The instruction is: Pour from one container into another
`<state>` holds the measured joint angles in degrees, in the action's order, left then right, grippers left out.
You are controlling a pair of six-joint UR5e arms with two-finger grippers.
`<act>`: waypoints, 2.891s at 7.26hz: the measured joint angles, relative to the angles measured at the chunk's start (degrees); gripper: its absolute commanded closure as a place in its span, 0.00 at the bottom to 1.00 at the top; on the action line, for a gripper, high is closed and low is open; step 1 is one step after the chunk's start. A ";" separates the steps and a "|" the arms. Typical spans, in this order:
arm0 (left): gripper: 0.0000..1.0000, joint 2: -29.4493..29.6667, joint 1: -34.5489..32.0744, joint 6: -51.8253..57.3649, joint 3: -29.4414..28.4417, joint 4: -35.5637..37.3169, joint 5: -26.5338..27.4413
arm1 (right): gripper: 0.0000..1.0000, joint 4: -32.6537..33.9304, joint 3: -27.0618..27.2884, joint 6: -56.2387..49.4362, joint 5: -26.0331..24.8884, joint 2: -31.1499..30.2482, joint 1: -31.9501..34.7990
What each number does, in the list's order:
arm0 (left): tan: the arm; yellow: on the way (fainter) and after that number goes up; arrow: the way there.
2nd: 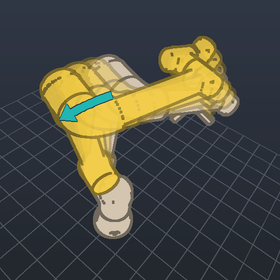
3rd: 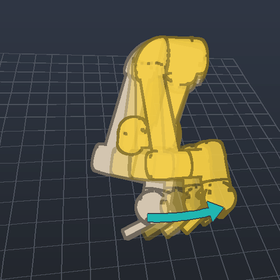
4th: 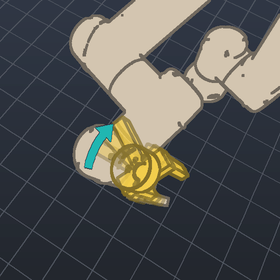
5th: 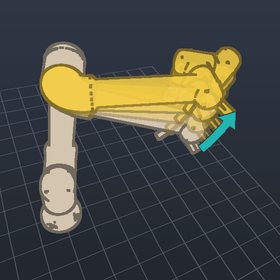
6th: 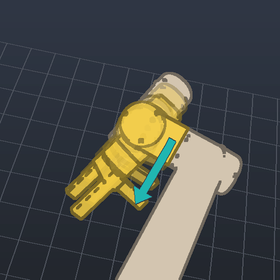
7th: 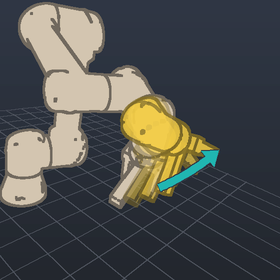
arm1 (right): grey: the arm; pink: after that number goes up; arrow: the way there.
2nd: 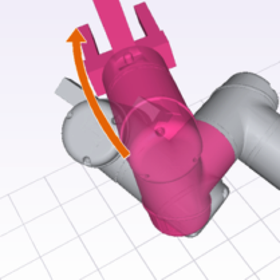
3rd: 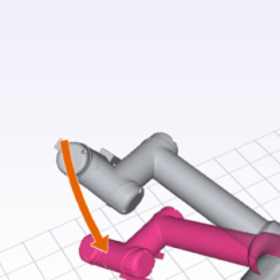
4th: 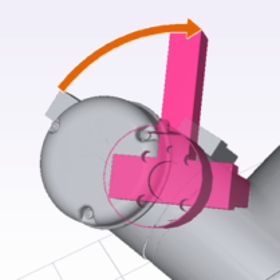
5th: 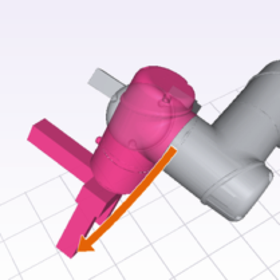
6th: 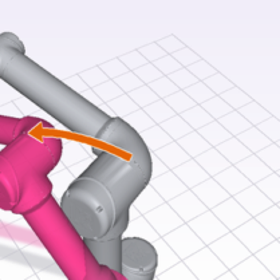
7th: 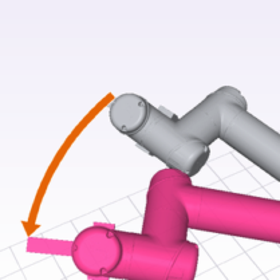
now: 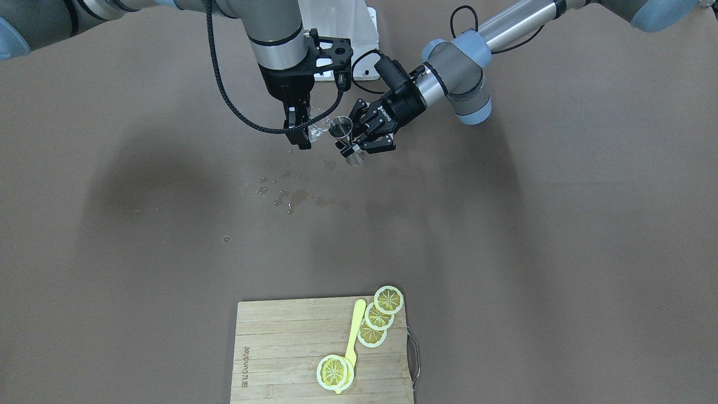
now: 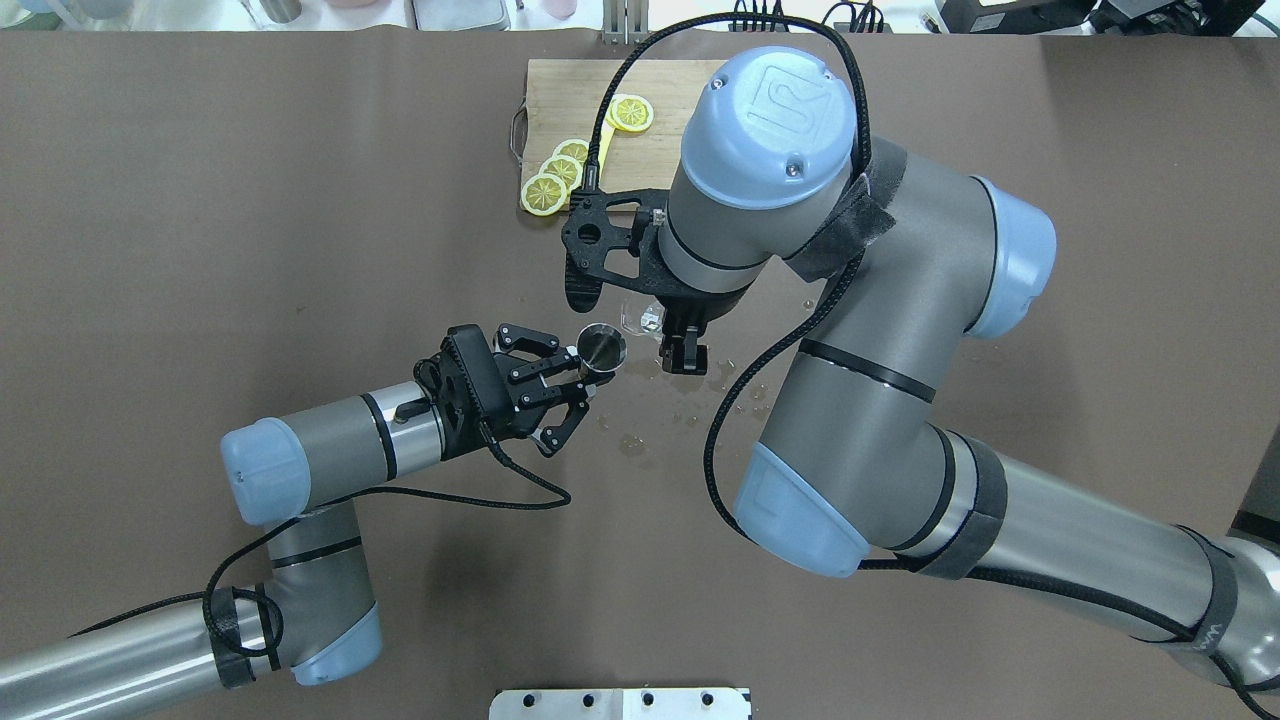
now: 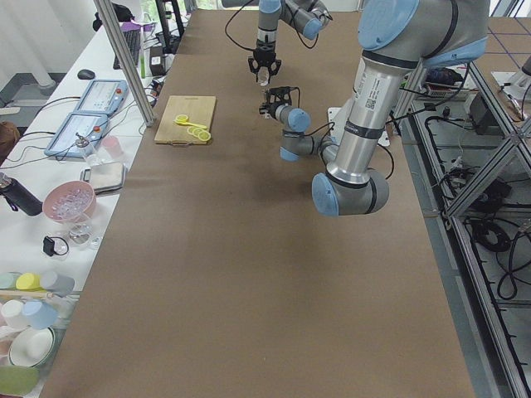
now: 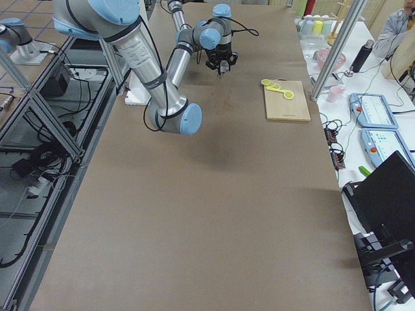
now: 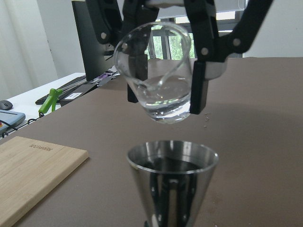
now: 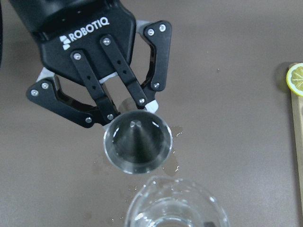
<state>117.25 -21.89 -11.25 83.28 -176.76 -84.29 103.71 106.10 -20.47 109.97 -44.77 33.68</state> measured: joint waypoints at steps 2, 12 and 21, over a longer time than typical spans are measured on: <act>1.00 -0.02 -0.58 0.00 -0.31 0.03 0.00 | 1.00 -0.02 0.05 -0.02 -0.02 -0.04 0.11; 1.00 0.17 -0.54 0.00 -0.81 0.05 0.00 | 1.00 5.27 0.38 -0.09 -2.74 1.49 0.16; 1.00 0.62 -0.28 0.01 -1.48 -0.57 2.50 | 1.00 7.79 -0.56 -0.09 -4.93 3.40 -0.21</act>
<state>117.87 -22.17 -11.24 81.80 -177.33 -81.78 111.50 105.54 -20.57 105.05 -41.37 33.46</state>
